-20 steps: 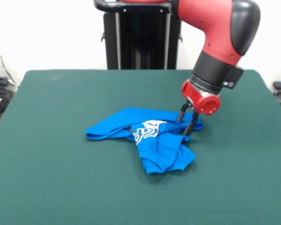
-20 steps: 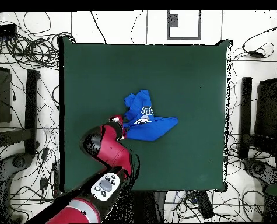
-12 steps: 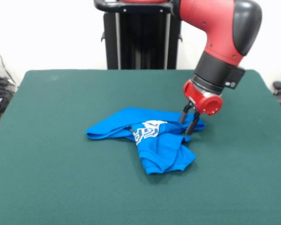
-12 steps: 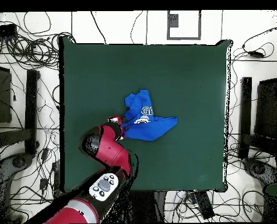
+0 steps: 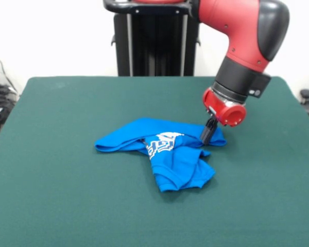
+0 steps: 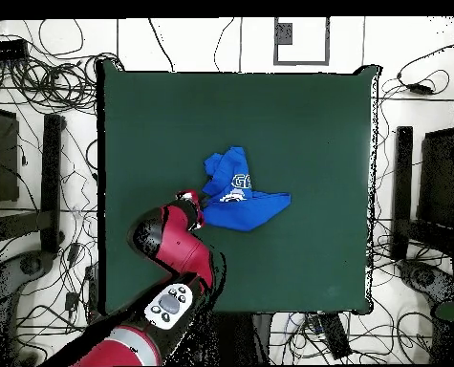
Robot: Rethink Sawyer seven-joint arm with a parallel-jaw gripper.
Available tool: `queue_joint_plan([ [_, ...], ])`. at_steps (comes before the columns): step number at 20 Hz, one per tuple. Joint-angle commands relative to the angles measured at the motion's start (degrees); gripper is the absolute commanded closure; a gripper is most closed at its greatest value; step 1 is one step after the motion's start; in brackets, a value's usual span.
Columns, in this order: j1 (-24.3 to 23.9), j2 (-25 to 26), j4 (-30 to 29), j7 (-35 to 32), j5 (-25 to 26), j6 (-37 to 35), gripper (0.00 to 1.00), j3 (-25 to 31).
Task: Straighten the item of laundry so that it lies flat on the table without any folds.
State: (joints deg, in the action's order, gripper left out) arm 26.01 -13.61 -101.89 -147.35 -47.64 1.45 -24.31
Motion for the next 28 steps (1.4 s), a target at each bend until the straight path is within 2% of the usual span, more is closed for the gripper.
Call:
queue_joint_plan([
  [1,1.2,0.7,4.3,-7.0,0.8,-1.3,1.00,6.0],
  [28,1.7,0.5,4.3,-6.8,0.8,-2.8,1.00,5.3],
])
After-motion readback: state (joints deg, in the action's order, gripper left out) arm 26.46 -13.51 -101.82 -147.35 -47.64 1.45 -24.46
